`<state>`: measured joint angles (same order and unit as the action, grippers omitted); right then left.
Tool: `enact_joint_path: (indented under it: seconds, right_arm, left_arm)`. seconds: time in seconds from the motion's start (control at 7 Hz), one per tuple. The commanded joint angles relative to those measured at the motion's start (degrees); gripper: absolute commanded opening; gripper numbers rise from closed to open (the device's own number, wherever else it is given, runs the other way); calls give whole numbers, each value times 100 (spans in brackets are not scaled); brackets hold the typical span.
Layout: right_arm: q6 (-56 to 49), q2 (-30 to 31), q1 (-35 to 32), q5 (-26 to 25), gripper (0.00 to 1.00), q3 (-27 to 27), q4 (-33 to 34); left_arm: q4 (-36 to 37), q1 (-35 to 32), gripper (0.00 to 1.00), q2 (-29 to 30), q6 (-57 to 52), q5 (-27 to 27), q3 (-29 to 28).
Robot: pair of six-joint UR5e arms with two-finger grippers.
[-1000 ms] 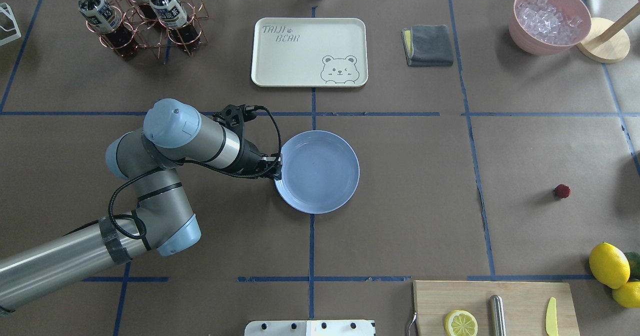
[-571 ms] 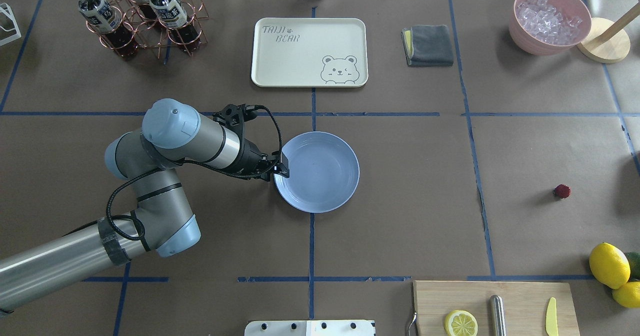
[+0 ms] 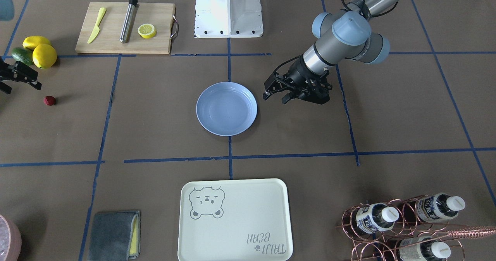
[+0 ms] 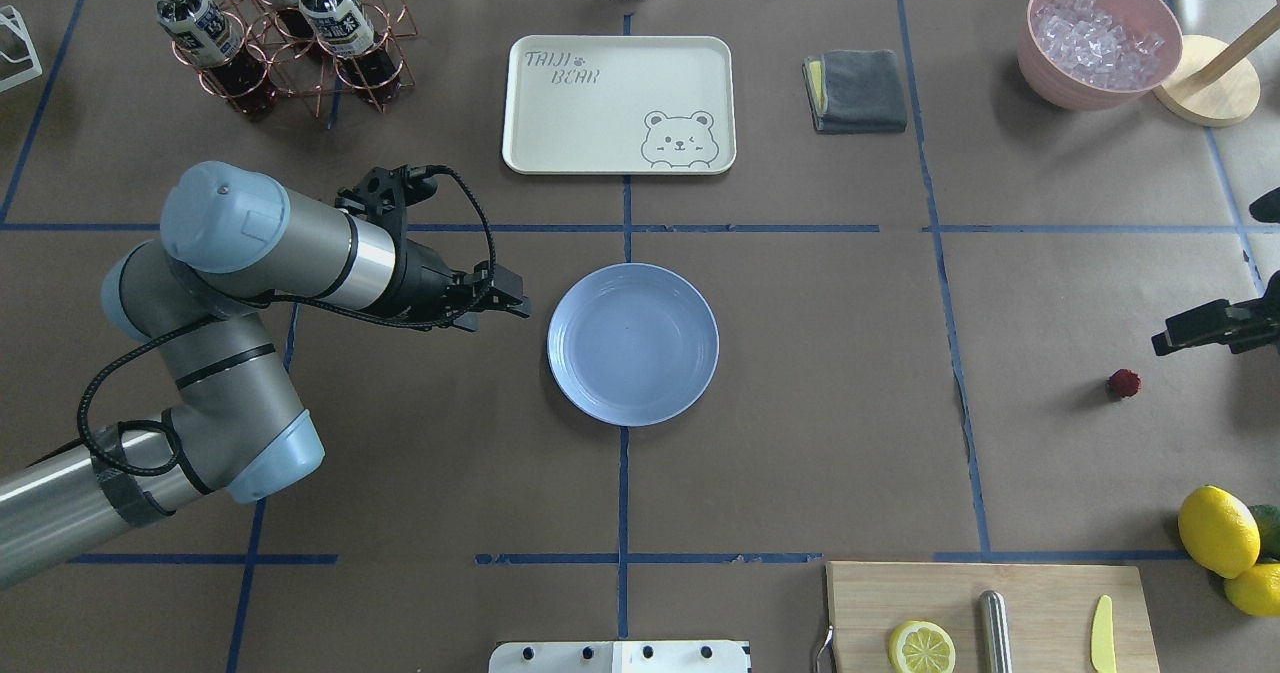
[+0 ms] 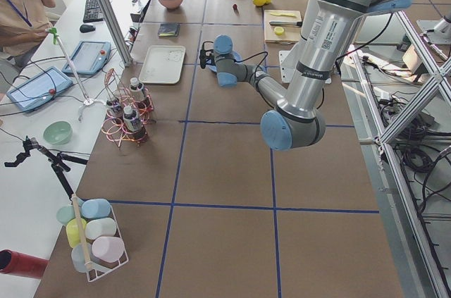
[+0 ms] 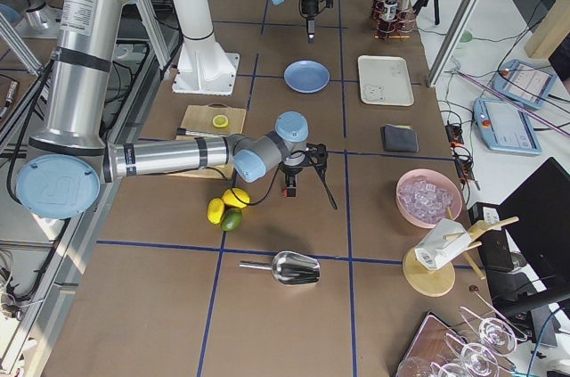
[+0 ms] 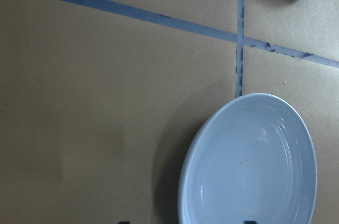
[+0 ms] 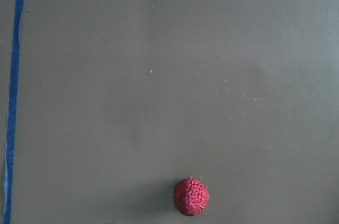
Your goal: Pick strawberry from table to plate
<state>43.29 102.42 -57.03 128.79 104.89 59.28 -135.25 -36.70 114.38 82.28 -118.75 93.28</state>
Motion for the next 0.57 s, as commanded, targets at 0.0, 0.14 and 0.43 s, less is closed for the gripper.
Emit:
enact_joint_path:
  seconds: [0.0,0.14,0.43]
  right_arm:
    - [452,-38,631,-556,100,-213,-189]
    - [453,-73,728,-565,100,-362,-189]
    - [426,-308,816,-626,98,-635,-189]
  left_arm:
    - [-1,-48,77,-65,-1,10,76]
    - [-1,-48,77,-65,-1,19,68]
    - [-1,-48,78,-65,7,19,68]
